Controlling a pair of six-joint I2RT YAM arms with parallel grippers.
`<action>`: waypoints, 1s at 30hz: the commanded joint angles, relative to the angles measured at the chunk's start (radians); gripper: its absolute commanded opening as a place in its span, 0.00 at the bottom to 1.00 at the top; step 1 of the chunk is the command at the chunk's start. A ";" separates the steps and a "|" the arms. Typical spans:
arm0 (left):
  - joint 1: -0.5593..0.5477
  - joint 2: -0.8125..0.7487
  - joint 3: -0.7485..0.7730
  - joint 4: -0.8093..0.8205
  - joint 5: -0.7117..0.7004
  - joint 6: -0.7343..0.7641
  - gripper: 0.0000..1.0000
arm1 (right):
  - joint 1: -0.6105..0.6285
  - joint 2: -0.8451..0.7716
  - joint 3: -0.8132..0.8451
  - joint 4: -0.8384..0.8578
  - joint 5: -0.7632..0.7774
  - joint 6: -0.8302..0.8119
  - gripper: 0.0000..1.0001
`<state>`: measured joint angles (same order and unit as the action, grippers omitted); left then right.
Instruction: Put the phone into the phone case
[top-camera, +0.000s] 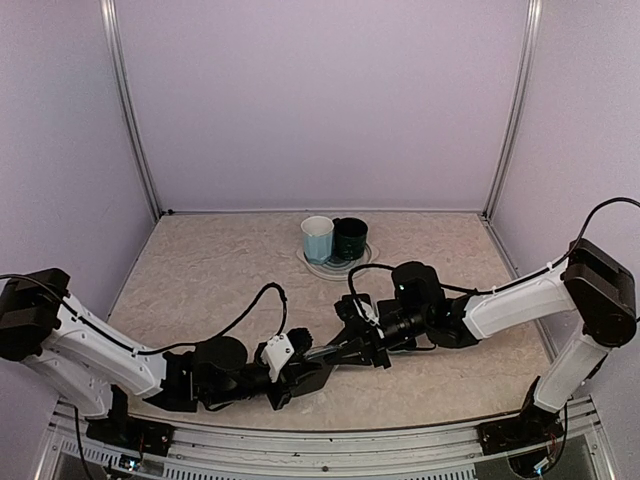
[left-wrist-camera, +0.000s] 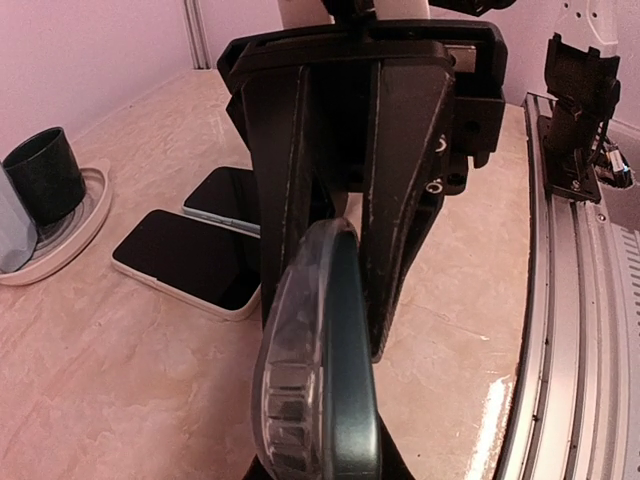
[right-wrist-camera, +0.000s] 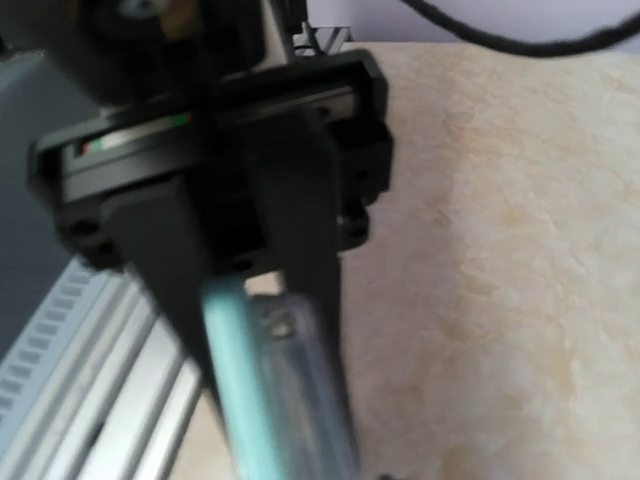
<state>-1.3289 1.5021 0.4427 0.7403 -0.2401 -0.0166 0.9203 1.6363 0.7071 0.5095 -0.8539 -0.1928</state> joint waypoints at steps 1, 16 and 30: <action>0.013 0.037 0.000 0.039 0.044 -0.021 0.00 | 0.005 0.000 0.028 -0.049 -0.028 -0.026 0.09; 0.042 -0.020 0.034 -0.173 0.115 -0.025 0.53 | -0.002 -0.048 0.039 -0.202 0.006 -0.180 0.00; 0.073 -0.103 0.018 -0.196 0.164 0.014 0.44 | -0.009 -0.084 0.043 -0.238 -0.005 -0.228 0.00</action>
<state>-1.2613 1.3670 0.4446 0.5446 -0.1108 -0.0227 0.9142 1.5852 0.7376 0.3103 -0.8509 -0.4030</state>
